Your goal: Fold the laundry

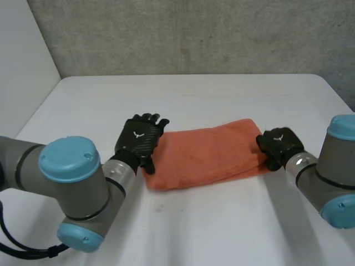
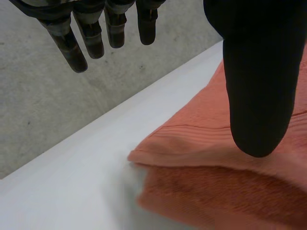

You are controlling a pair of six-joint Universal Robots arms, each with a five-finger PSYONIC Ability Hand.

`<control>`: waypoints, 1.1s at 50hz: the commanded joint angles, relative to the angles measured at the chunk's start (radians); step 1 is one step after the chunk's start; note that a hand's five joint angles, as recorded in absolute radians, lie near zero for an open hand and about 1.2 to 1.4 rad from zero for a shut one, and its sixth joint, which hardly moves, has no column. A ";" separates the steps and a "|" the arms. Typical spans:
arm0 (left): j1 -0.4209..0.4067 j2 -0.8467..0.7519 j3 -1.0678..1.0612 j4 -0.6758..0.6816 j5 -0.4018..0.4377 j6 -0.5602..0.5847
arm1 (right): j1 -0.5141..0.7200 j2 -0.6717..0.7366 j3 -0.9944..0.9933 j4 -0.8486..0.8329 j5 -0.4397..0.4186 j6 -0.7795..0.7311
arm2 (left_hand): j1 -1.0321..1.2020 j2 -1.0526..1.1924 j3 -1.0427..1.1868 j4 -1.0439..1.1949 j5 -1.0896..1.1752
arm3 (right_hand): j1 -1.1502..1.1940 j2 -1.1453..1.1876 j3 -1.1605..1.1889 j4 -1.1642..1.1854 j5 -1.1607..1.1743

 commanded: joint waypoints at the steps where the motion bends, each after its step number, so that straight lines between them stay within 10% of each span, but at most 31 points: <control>1: 0.058 0.090 -0.079 -0.011 -0.037 0.000 | 0.157 -0.037 -0.157 0.005 0.108 -0.163 | 0.001 0.010 0.006 0.006 -0.027 | 0.470 0.219 0.215 0.207 0.261; 15: 0.154 0.206 -0.157 -0.013 -0.127 -0.017 | 0.653 0.262 -0.363 -0.004 0.002 -0.382 | 0.001 0.010 0.006 0.006 -0.027 | 0.470 0.219 0.215 0.207 0.261; 18: 0.150 0.207 -0.154 -0.013 -0.125 -0.017 | 0.656 0.275 -0.359 -0.003 0.025 -0.398 | 0.001 0.010 0.006 0.006 -0.027 | 0.470 0.219 0.215 0.207 0.261; 20: 0.144 0.207 -0.151 -0.013 -0.124 -0.015 | 0.656 0.258 -0.354 -0.004 0.039 -0.383 | 0.001 0.010 0.006 0.006 -0.027 | 0.092 -0.159 -0.163 -0.171 -0.117; 21: 0.139 0.206 -0.145 -0.013 -0.122 -0.015 | 0.650 0.228 -0.350 -0.009 0.054 -0.345 | 0.001 0.010 0.006 0.006 -0.027 | -0.512 -0.763 -0.767 -0.776 -0.721; 23: 0.136 0.206 -0.139 -0.012 -0.121 -0.015 | 0.630 0.194 -0.345 -0.015 0.059 -0.278 | 0.001 0.010 0.006 0.006 -0.027 | -0.752 -1.003 -1.007 -1.015 -0.961; 34: 0.009 0.141 0.036 -0.010 -0.125 -0.080 | 0.449 -0.035 -0.308 0.006 0.027 0.315 | 0.001 0.010 0.006 0.006 -0.027 | -0.752 -1.003 -1.007 -1.015 -0.961; 55: -0.066 -0.199 0.227 -0.189 -0.131 -0.199 | 0.288 0.240 -0.429 0.235 0.018 0.321 | 0.001 0.010 0.006 0.006 -0.027 | -0.752 -1.003 -1.007 -1.015 -0.961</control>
